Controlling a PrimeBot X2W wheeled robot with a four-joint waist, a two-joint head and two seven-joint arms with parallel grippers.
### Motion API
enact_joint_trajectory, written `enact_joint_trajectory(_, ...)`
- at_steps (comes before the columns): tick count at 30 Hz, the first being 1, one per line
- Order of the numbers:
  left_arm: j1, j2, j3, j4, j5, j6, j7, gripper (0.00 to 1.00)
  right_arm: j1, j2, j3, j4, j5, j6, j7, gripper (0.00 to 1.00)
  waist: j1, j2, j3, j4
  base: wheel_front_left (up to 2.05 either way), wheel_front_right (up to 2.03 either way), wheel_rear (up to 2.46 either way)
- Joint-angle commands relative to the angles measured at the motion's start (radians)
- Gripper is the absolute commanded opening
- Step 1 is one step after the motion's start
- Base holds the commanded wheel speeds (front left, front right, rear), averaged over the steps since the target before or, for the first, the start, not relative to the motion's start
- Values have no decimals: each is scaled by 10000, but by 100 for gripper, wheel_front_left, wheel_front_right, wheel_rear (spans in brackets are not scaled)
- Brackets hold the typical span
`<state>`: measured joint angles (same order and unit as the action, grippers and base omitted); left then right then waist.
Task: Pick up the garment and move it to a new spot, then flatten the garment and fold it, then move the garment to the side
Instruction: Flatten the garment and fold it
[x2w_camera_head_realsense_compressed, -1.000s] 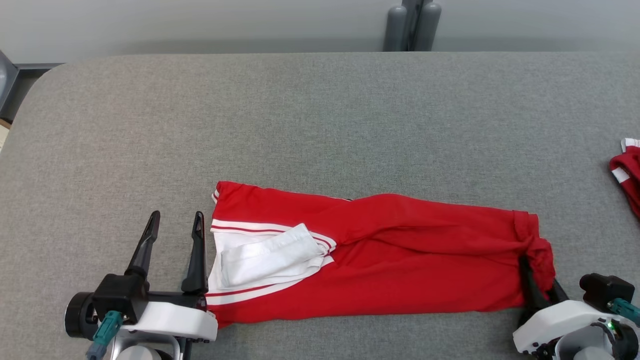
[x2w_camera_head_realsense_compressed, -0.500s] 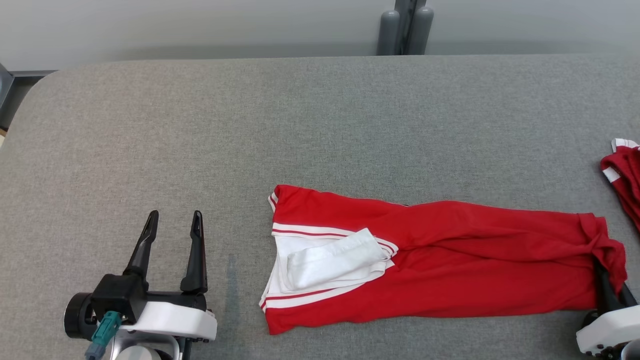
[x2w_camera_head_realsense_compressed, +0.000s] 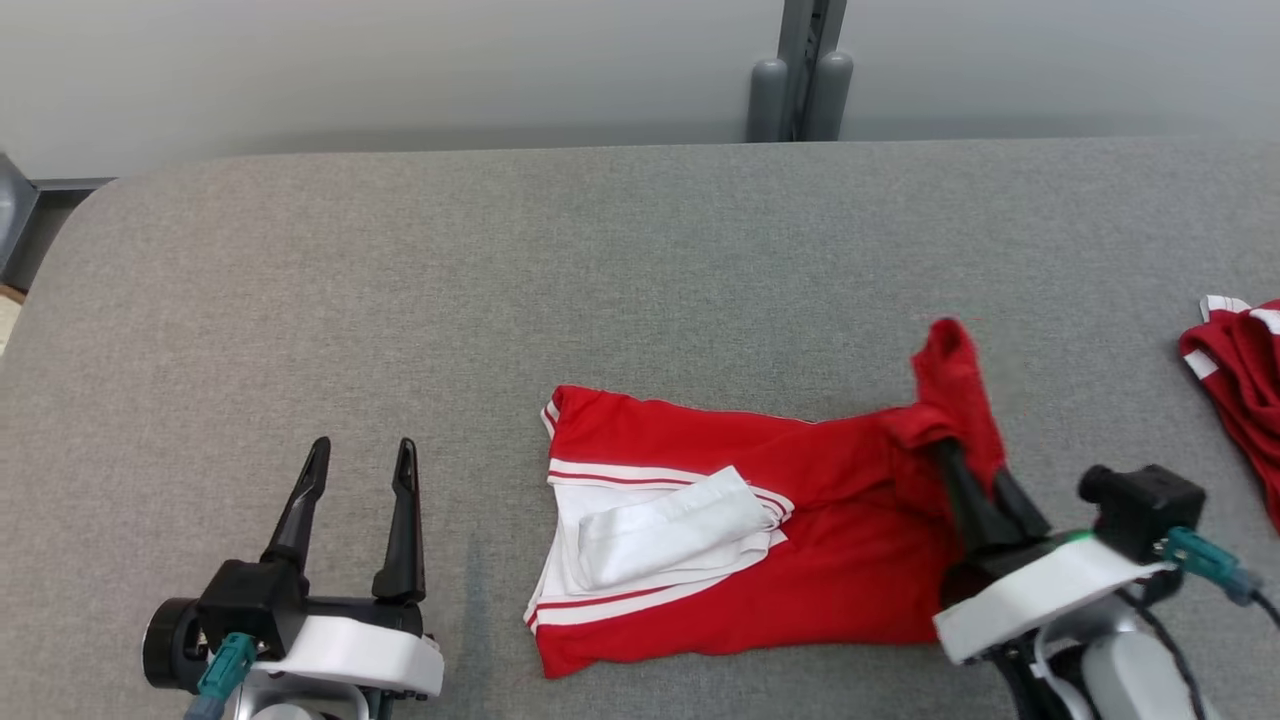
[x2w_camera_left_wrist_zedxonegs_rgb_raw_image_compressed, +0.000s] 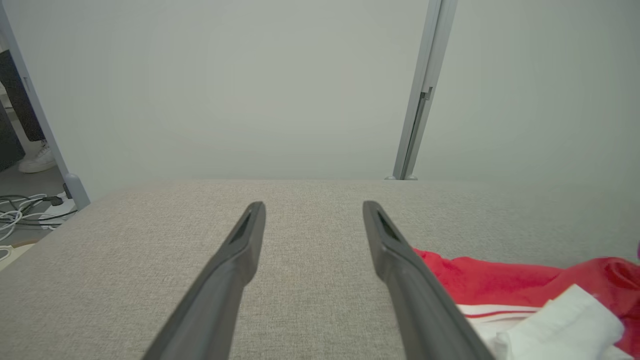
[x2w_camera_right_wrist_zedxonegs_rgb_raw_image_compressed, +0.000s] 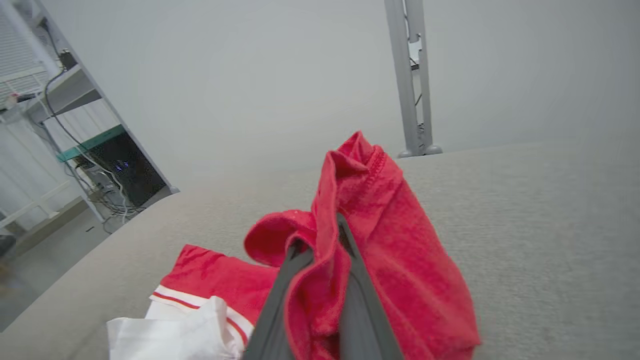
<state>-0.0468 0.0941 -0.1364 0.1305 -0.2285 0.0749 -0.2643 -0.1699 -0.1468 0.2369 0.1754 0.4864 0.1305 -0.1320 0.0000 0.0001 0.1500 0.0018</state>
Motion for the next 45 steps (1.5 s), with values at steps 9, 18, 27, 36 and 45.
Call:
enact_joint_trajectory(9,-477,-126,-380,171,118,-234,5,100,-1043,794,2673,864,757,5,-218,0,0,-1,85,839,0,0,0)
enact_joint_trajectory(18,-769,-271,-615,273,151,-334,7,100,-2434,921,4748,2818,1942,5,-1105,9,0,-1,461,1494,0,0,0)
enact_joint_trajectory(27,-774,-321,-427,245,162,-255,7,100,-3345,930,5281,2751,1546,5,-1350,100,0,-1,613,1258,0,0,0)
enact_joint_trajectory(36,-748,-294,-128,207,364,-235,7,100,-2166,743,2265,966,-691,3,-1349,100,0,-1,472,719,0,0,0)
enact_joint_trajectory(45,-470,-171,262,158,432,-206,5,100,-612,349,-425,245,-1660,3,-1351,100,0,-1,135,344,0,0,0)
